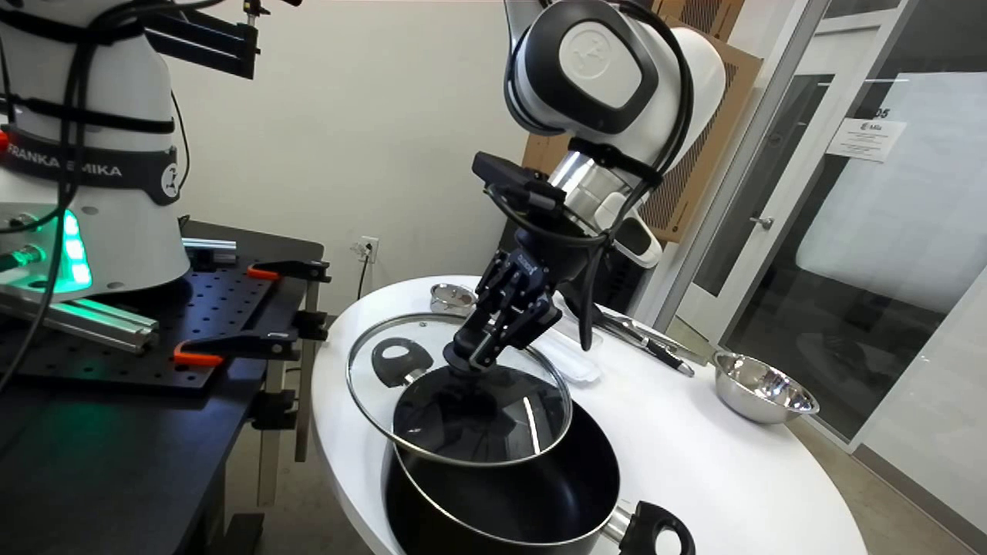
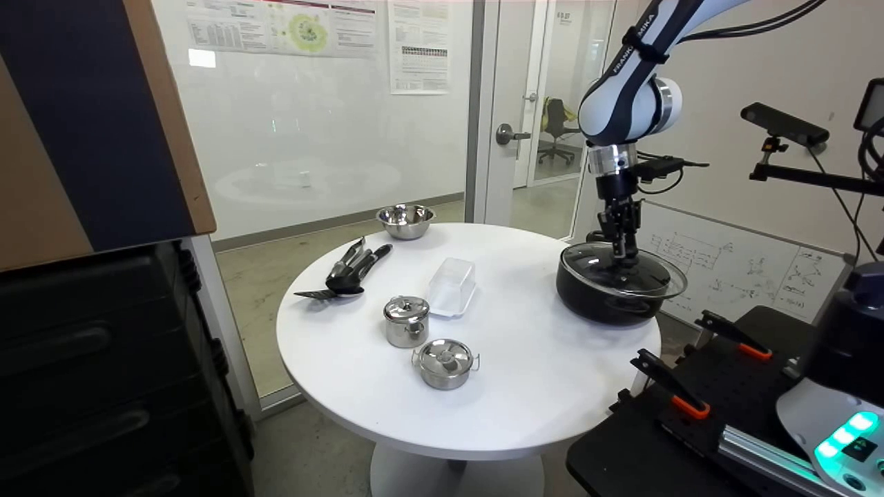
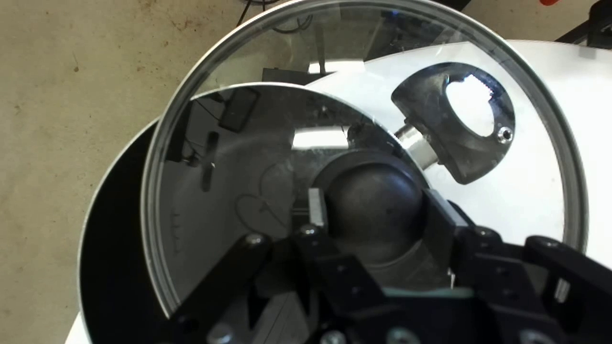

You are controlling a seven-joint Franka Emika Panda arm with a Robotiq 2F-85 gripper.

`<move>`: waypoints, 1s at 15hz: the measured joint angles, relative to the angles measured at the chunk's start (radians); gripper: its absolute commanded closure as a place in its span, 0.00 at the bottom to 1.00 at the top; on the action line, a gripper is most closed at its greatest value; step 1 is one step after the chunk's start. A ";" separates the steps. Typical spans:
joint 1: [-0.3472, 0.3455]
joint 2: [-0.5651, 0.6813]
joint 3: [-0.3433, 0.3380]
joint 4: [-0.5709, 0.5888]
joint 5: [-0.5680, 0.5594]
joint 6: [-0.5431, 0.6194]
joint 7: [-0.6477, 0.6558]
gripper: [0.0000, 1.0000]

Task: Pick the lid and put it on the pot

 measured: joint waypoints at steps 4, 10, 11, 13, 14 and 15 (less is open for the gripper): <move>-0.004 0.018 0.000 0.015 0.014 -0.005 0.000 0.74; -0.023 0.021 -0.002 0.084 0.060 -0.046 -0.001 0.74; -0.026 0.023 -0.005 0.094 0.060 -0.048 0.000 0.74; -0.034 0.036 -0.013 0.119 0.060 -0.048 0.003 0.74; -0.039 0.048 -0.017 0.133 0.060 -0.048 0.008 0.74; -0.043 0.061 -0.021 0.147 0.060 -0.048 0.014 0.74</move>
